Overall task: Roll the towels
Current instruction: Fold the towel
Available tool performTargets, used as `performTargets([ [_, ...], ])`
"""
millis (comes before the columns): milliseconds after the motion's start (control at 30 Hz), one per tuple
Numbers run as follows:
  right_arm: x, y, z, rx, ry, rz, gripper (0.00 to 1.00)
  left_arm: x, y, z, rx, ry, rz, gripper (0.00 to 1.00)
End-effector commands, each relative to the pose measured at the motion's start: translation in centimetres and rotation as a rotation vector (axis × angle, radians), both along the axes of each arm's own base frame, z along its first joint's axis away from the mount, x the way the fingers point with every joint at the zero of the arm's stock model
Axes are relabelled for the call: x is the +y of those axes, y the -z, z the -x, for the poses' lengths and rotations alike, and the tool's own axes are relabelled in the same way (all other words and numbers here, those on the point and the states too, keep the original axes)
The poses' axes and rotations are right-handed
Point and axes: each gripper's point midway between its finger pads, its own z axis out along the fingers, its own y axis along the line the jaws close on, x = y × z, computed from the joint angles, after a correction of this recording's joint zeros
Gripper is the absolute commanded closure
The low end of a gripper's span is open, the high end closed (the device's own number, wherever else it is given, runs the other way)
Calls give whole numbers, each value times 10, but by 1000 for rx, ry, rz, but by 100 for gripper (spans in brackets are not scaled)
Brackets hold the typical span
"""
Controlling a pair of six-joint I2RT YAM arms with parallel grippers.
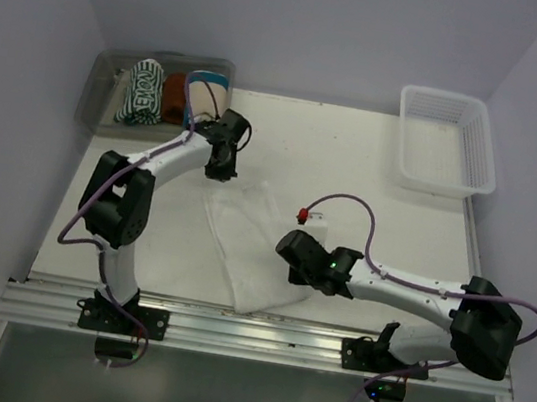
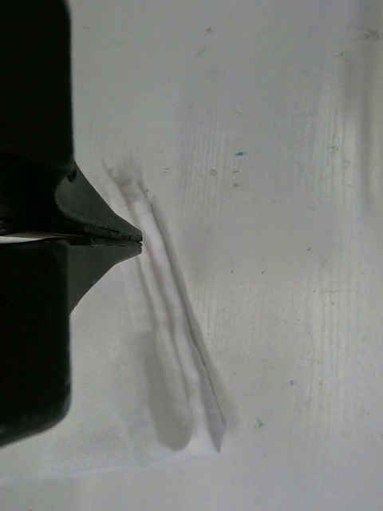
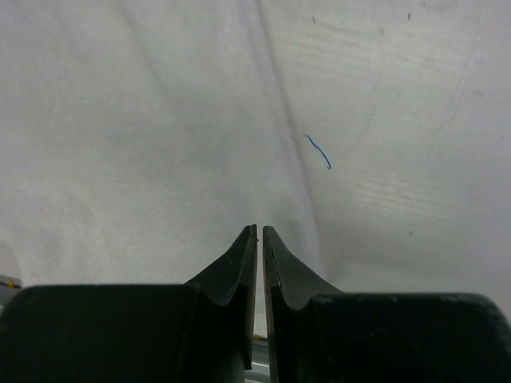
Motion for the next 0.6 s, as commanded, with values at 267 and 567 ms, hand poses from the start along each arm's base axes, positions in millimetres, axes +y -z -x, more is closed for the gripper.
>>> performTargets([
  [267,68,-69,-118,-134,-92,-99,89,-18,10,56,62,74,218,100],
  [567,115,-61,-171,-70,-122,-215,89,6,42,59,98,12,130,100],
])
